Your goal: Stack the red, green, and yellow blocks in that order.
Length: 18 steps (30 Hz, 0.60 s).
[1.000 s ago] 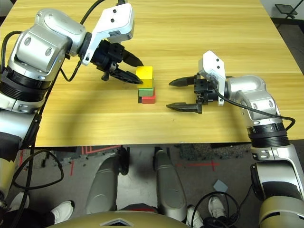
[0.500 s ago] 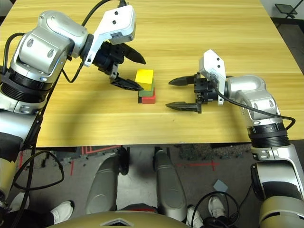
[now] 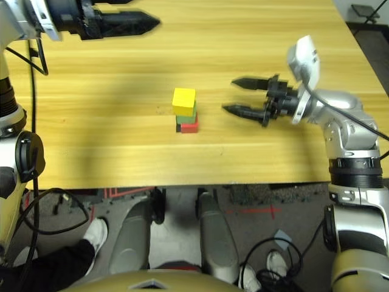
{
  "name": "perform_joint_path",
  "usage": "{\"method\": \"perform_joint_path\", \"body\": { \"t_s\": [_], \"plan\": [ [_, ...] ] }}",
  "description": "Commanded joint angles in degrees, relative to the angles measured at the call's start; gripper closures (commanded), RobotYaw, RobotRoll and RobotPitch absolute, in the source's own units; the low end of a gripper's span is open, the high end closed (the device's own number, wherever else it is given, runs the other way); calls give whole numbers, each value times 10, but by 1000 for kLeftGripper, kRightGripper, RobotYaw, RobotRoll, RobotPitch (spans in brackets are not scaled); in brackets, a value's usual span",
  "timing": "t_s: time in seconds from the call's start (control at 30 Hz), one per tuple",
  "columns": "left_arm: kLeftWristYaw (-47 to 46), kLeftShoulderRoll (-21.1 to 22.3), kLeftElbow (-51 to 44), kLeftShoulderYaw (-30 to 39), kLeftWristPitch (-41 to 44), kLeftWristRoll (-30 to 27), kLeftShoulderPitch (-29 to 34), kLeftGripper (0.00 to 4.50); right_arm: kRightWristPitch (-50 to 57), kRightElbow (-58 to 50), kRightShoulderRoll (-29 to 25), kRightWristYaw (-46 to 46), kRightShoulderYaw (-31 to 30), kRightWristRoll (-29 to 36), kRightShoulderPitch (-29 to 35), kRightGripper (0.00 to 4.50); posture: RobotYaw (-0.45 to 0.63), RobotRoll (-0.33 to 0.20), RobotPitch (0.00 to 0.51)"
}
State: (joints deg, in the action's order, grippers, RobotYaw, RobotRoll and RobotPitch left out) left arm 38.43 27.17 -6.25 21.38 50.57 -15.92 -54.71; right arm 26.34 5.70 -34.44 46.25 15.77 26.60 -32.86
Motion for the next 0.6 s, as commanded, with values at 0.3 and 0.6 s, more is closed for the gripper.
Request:
{"method": "perform_joint_path", "body": {
  "t_s": [0.3,0.6],
  "plan": [
    [-231,-150,-51,87,-421,63,376,19,-159,-6,107,-278,66,-84,42,0,-133,-182,307],
    [-245,-160,-5,31,-484,50,434,19,-250,34,130,-305,65,-96,119,0,-132,-182,310]
  ]
}}
